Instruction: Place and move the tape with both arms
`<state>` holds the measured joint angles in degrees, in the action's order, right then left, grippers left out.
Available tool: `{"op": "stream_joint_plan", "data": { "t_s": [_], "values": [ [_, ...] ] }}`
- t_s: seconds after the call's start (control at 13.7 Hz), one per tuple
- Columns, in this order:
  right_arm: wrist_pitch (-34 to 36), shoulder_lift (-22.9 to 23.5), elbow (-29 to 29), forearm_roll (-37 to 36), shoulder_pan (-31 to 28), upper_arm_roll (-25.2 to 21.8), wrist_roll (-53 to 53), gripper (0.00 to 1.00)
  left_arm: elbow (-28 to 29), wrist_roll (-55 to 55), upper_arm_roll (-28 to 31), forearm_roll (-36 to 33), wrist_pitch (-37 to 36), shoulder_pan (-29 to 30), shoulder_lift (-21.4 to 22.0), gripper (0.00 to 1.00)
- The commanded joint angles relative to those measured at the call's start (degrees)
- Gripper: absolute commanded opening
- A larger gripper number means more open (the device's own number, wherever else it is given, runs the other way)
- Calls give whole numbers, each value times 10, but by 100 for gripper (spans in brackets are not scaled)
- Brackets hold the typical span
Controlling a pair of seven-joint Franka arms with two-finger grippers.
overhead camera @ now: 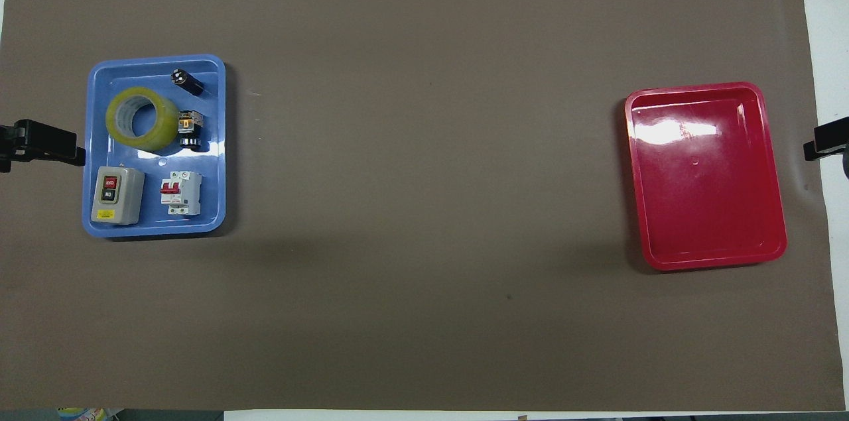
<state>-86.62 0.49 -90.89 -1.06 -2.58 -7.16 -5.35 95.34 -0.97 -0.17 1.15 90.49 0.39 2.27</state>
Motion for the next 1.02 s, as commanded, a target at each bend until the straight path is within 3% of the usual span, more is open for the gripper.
{"op": "stream_joint_plan", "data": {
  "t_s": [0.0, 0.51, 0.95],
  "values": [
    [-2, -11, -11, 10, -4, 1, -12, 100, 14, -8, 3, 9, 6, -2, 15, 100],
    [-2, -11, -11, 10, -4, 1, -14, 100, 12, -4, 3, 9, 2, 2, 15, 100],
    [-2, -11, -11, 10, -4, 1, -14, 100, 3, -8, 4, 8, 47, 5, -3, 100]
  ]
}}
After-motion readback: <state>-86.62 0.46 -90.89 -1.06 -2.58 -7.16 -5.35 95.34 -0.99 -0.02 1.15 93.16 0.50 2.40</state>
